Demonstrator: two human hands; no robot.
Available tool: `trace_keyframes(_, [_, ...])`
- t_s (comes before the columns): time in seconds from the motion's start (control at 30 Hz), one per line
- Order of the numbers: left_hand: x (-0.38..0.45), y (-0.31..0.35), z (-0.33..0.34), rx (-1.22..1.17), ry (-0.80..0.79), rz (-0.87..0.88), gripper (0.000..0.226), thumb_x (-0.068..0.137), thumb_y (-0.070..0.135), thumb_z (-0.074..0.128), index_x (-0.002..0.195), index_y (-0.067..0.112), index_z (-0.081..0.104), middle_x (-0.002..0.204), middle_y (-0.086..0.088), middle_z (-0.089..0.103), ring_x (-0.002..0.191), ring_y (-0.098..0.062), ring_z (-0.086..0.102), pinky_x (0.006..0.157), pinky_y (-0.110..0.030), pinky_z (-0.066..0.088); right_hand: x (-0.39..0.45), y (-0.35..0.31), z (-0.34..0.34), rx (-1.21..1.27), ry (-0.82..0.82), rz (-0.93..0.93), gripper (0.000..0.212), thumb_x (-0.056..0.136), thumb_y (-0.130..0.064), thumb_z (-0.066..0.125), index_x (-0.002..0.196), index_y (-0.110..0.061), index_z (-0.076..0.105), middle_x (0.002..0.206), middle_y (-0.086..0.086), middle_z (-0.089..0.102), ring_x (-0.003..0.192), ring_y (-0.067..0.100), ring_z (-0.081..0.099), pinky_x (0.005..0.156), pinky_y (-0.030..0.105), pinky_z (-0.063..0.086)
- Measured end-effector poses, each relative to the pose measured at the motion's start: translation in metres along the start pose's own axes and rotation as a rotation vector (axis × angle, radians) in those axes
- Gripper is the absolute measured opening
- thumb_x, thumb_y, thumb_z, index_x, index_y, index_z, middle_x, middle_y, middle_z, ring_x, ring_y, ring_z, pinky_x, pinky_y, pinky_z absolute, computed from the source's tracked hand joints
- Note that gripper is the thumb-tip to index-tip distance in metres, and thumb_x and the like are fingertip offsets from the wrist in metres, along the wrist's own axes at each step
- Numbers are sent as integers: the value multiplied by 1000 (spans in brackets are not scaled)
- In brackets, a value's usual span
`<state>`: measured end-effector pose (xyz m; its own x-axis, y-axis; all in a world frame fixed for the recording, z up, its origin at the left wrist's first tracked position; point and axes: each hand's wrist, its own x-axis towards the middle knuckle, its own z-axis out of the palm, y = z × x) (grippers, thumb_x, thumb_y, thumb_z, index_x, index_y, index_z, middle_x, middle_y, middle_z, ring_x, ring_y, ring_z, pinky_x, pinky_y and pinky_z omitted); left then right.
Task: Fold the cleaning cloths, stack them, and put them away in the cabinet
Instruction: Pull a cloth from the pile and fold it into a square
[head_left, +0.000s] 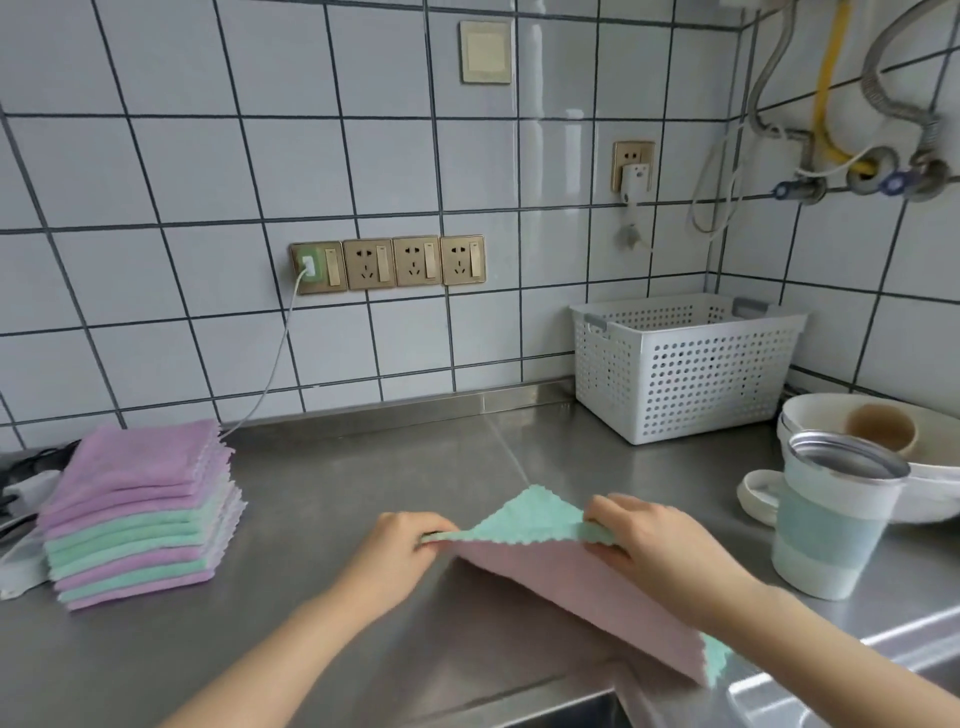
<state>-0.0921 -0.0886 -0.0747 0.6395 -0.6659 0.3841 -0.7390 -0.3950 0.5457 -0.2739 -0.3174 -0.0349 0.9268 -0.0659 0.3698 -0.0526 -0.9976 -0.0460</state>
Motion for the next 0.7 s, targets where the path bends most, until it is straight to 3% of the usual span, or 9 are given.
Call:
trace_keyframes(0.1, [-19,8,-51,-206,-2,-120,37,76,-2,71,72,34,75,78,15,74,72,4,64,68,-12,46,7,2,-20,302,57,80,6,85,-18,61,87,-24,62,82,-9,60,75,9,58,65,25,45])
trace_keyframes(0.17, [-35,25,-87,-524,46,-188,20,58,17,86,75,25,77,76,0,74,66,-4,63,59,-13,47,11,-1,-43,644,46,160,11,85,-13,64,80,-21,68,77,-1,68,70,2,59,66,21,44])
trace_keyframes(0.2, [-42,33,-104,-663,65,-231,36,42,29,91,74,21,77,72,-1,72,61,-7,61,52,-13,46,14,-6,-55,856,22,175,7,85,-17,67,79,-16,70,76,4,70,70,5,60,66,24,45])
trace_keyframes(0.27, [-49,39,-128,-790,155,-272,60,21,47,93,71,18,76,63,2,67,52,-6,57,45,-14,41,20,-15,-72,1194,-27,197,34,76,-39,75,80,-6,68,73,12,66,67,15,59,60,27,45])
trace_keyframes(0.33, [-52,42,-144,-794,248,-287,54,33,49,92,72,15,75,61,2,65,49,-9,55,44,-14,41,35,-23,-73,1325,-54,226,57,63,-50,78,85,1,64,72,10,63,63,18,58,54,25,45])
trace_keyframes(0.43, [-51,32,-149,-630,312,-363,12,81,17,72,71,11,69,47,4,53,32,-9,34,34,-11,23,58,-28,-49,940,21,219,41,78,-41,72,82,-1,63,70,4,60,63,11,53,57,27,41])
trace_keyframes(0.5, [-56,8,-144,-473,255,-435,18,85,9,66,68,12,63,41,3,44,30,-12,26,34,-13,21,70,-29,-24,568,45,148,22,84,-31,67,75,-12,66,65,-4,60,61,5,50,60,21,39])
trace_keyframes(0.6, [-64,-29,-131,-374,229,-606,21,84,7,68,68,10,55,48,-7,39,31,-15,33,41,-19,32,76,-34,8,419,-71,133,6,83,-20,67,83,-24,72,71,-15,62,69,2,58,63,9,42])
trace_keyframes(0.7, [-66,-55,-118,-543,277,-757,11,85,-1,65,85,4,55,62,-8,48,37,-20,55,43,-26,49,85,-46,29,352,-137,201,9,82,-30,66,74,-25,68,68,-9,66,62,9,63,64,23,52])
